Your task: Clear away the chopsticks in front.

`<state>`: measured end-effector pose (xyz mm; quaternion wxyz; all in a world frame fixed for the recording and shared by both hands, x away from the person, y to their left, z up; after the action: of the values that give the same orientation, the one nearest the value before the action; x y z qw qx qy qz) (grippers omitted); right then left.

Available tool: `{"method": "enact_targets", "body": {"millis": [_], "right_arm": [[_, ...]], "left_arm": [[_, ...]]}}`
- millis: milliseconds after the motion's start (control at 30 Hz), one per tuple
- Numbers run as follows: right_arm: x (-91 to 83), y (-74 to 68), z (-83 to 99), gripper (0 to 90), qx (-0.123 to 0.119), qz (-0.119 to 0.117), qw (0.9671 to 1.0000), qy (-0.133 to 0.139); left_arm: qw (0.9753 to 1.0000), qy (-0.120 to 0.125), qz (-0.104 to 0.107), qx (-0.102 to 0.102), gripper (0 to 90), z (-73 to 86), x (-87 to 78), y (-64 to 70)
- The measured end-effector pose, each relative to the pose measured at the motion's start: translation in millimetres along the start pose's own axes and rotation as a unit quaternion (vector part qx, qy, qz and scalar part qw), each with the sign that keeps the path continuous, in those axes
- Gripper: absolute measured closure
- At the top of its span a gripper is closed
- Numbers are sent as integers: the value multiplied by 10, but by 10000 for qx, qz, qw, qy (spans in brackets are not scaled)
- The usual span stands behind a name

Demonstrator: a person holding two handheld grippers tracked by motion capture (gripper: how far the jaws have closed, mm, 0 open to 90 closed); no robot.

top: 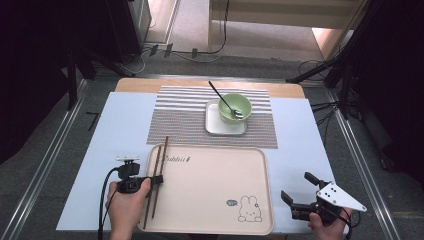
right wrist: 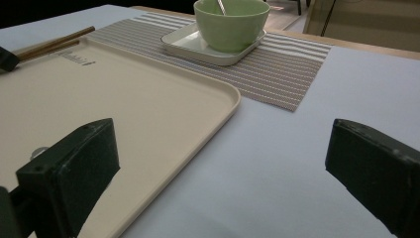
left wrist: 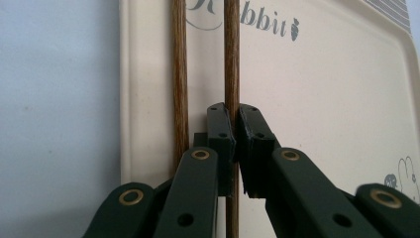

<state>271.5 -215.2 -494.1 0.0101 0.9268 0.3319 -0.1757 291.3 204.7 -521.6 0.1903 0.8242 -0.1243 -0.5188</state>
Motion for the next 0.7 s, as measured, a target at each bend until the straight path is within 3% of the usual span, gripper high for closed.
{"method": "enact_targets", "body": {"millis": [700], "right_arm": [[4,3,4,4,5,-2,10000,4]], "left_arm": [[9998,-46,-184,70,854,144,-81,-17]]}}
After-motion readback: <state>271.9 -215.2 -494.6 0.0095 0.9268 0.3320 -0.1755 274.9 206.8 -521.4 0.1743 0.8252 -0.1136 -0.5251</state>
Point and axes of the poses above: each handheld gripper's, and its own axes: x roughly forward along the jaws, z roughly out of its underside, y roughly to its right, the point moved 9 cm from there along x, roughly forward along the jaws, and after that the axes turned 5 degrees about -z, right-handed, at the moved point
